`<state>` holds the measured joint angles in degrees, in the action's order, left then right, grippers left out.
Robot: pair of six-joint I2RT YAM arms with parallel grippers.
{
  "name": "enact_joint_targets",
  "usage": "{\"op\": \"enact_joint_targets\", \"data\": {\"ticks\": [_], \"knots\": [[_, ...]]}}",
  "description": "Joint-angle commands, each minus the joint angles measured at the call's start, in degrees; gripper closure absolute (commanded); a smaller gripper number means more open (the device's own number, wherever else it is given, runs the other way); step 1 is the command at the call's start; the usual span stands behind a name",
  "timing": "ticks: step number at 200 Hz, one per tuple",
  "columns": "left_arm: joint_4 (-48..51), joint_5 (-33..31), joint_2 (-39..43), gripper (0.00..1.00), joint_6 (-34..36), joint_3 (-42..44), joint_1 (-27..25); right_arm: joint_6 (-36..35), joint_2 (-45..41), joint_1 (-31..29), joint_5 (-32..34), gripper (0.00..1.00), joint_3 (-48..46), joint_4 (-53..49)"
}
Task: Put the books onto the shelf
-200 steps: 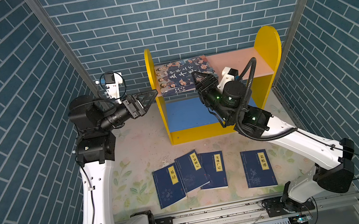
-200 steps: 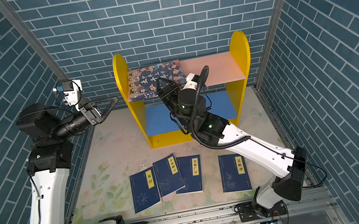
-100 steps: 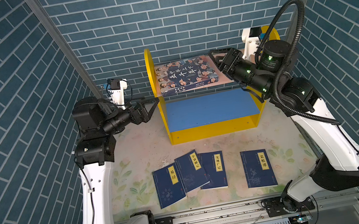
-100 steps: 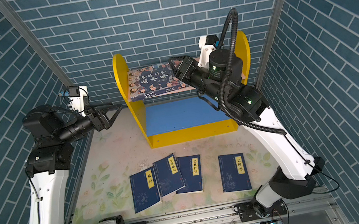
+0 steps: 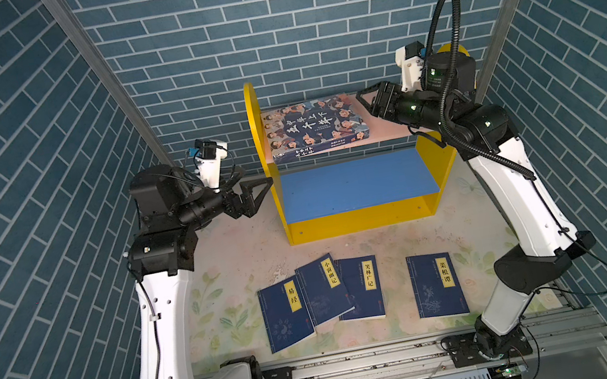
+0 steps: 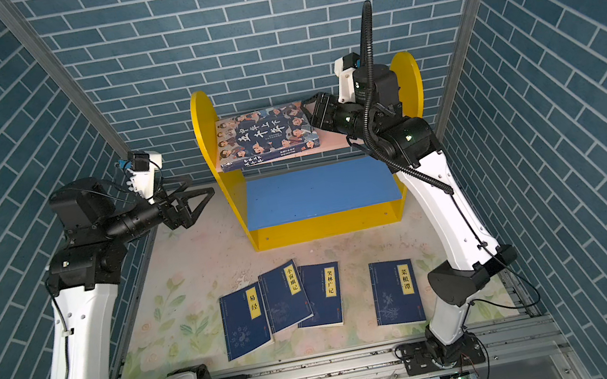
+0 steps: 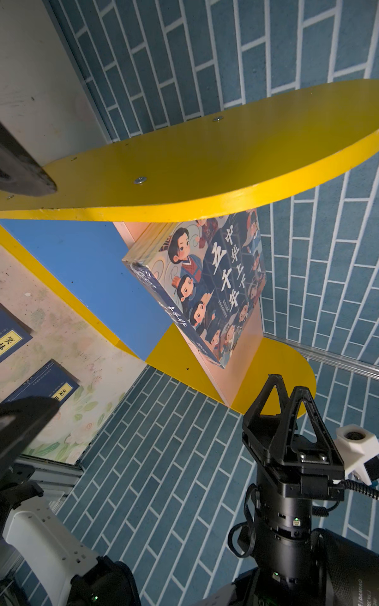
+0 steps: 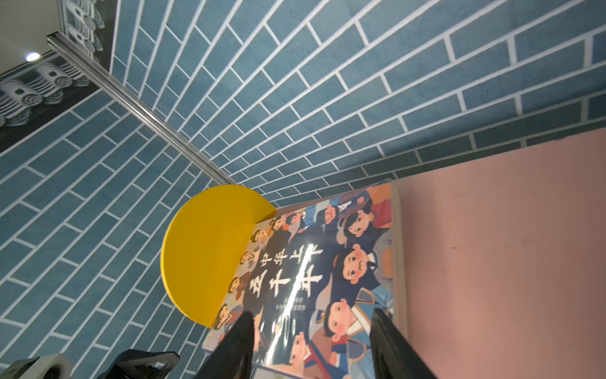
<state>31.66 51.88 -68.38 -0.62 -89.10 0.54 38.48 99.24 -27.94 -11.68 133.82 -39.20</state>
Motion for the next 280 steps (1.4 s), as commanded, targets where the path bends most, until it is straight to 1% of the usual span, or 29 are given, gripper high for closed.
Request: {"op": "enact_joint_targets", "data": {"ticks": [1, 46, 68, 83, 97, 104, 120, 135, 178, 220, 259, 280], "knots": [[-2.5, -1.9, -2.0, 0.04, 0.6, -0.4, 0.4, -1.4, 1.3, 2.1, -6.2, 0.42, 1.5, -1.0], [-5.3, -2.3, -6.5, 0.06, 0.5, -1.4, -0.3, 1.3, 3.4, 4.6, -11.9, 0.41, 0.4, 0.7], [-4.6, -2.0, -7.7, 0.06, 1.3, -2.5, -1.0, 2.8, 4.1, 5.4, -14.5, 0.41, -0.8, 2.1], [-2.9, -2.3, -8.6, 0.06, 3.3, -3.6, -2.0, 2.8, 4.7, 5.4, -15.0, 0.41, -0.5, 1.6], [-1.5, -4.3, -9.1, 0.06, 5.2, -4.5, -3.1, 2.6, 5.1, 5.6, -16.1, 0.41, -0.5, 1.0], [-1.3, -5.4, -9.2, 0.06, 5.4, -4.8, -3.6, 2.5, 5.4, 5.7, -16.3, 0.41, -0.3, 0.4], [-1.2, -5.6, -9.8, 0.07, 5.5, -5.4, -4.0, 2.4, 5.9, 5.9, -16.6, 0.41, 0.0, -0.8], [-0.9, -5.8, -10.2, 0.07, 6.0, -5.8, -4.5, 2.8, 6.5, 5.9, -17.8, 0.41, 0.0, -0.8], [-0.7, -8.9, -11.5, 0.1, 7.8, -6.3, -6.2, 4.0, 8.2, 5.9, -20.9, 0.41, 0.2, -0.8], [-2.1, -11.8, -12.1, 0.15, 7.2, -6.7, -6.8, 3.9, 8.5, 5.8, -21.9, 0.41, -0.1, -2.0], [-2.9, -12.9, -12.4, 0.2, 6.2, -7.4, -6.8, 3.7, 8.2, 5.1, -23.6, 0.4, -0.6, -2.4], [-3.2, -12.9, -12.3, 0.21, 5.6, -7.5, -6.8, 3.3, 8.1, 4.4, -24.1, 0.39, -0.5, -3.2]]}}
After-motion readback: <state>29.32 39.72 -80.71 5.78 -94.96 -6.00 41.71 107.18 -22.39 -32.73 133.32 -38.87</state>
